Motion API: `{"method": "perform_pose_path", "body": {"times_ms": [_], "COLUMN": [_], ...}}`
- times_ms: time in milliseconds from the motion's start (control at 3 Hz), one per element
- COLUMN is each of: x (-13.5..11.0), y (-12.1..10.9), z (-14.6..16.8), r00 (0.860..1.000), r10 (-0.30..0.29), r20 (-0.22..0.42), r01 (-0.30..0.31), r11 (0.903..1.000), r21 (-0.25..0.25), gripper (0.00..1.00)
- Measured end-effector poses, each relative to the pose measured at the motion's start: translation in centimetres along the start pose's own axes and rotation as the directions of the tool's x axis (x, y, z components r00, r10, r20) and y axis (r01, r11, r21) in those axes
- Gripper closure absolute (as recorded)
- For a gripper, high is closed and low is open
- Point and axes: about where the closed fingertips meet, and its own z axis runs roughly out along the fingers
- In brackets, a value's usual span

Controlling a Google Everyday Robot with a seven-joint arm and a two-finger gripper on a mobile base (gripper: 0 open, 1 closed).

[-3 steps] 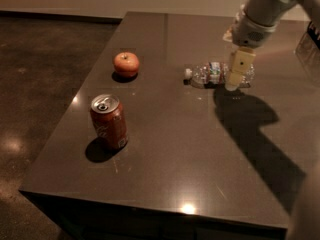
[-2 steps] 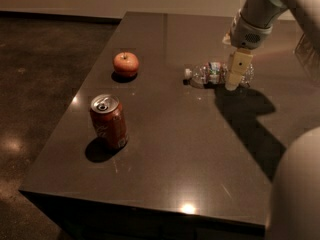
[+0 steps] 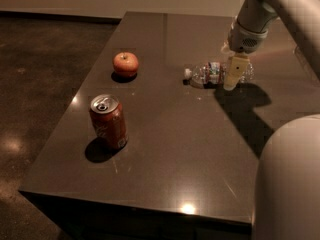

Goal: Move water bottle near coke can

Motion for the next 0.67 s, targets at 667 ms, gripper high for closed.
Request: {"method": "perform_pose_path", "body": {"times_ms": [667], "x": [-0.4], "y": [1.2], "z": [-0.5], "r00": [0.999], "r10": [-0.030], "r20": [0.022], "r01": [0.031], "r11": [0.9995], "r21": [-0.006], "gripper": [0.64]}}
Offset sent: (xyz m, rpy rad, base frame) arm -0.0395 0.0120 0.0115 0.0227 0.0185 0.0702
